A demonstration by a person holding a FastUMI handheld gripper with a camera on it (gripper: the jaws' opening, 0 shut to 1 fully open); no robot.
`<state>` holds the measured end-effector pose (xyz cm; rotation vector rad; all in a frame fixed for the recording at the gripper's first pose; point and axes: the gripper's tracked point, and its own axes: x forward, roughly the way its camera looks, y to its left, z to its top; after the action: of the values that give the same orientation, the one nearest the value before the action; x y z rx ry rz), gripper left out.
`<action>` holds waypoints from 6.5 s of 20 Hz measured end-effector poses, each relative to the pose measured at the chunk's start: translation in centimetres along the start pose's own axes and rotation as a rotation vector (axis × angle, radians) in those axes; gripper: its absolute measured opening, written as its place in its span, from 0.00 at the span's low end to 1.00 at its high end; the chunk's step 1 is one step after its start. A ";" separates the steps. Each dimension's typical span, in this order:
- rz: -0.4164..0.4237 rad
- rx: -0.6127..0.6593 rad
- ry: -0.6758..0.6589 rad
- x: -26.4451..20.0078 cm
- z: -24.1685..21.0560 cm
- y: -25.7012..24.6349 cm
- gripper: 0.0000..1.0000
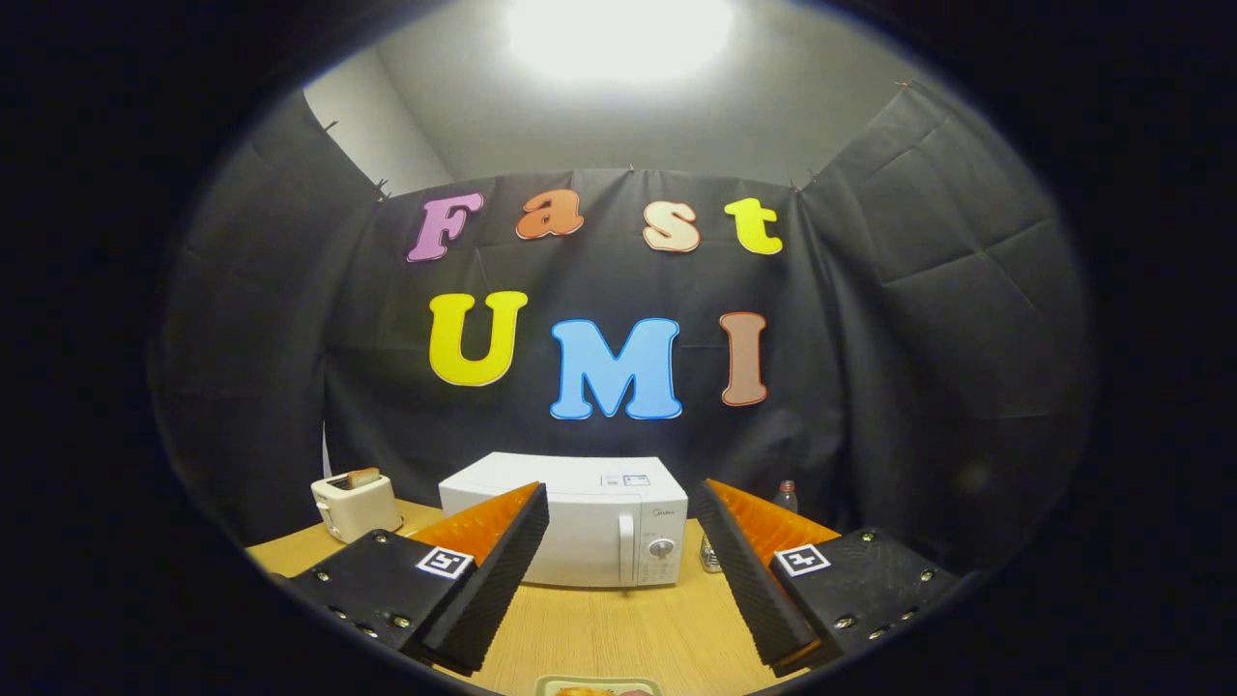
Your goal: Open the microwave, put the food inside, and close the microwave door.
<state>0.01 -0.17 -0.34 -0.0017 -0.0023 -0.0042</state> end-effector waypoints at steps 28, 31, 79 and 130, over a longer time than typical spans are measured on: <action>0.048 0.056 0.289 20.2 -17.3 -1.4 0.98; 0.070 0.065 0.327 22.2 -19.6 -1.1 0.98; 0.177 -0.074 0.514 8.4 -22.2 7.4 0.25; 0.394 -0.022 0.227 -4.9 -9.1 12.6 0.97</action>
<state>-4.81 12.47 -9.46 -0.0242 0.2251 0.3894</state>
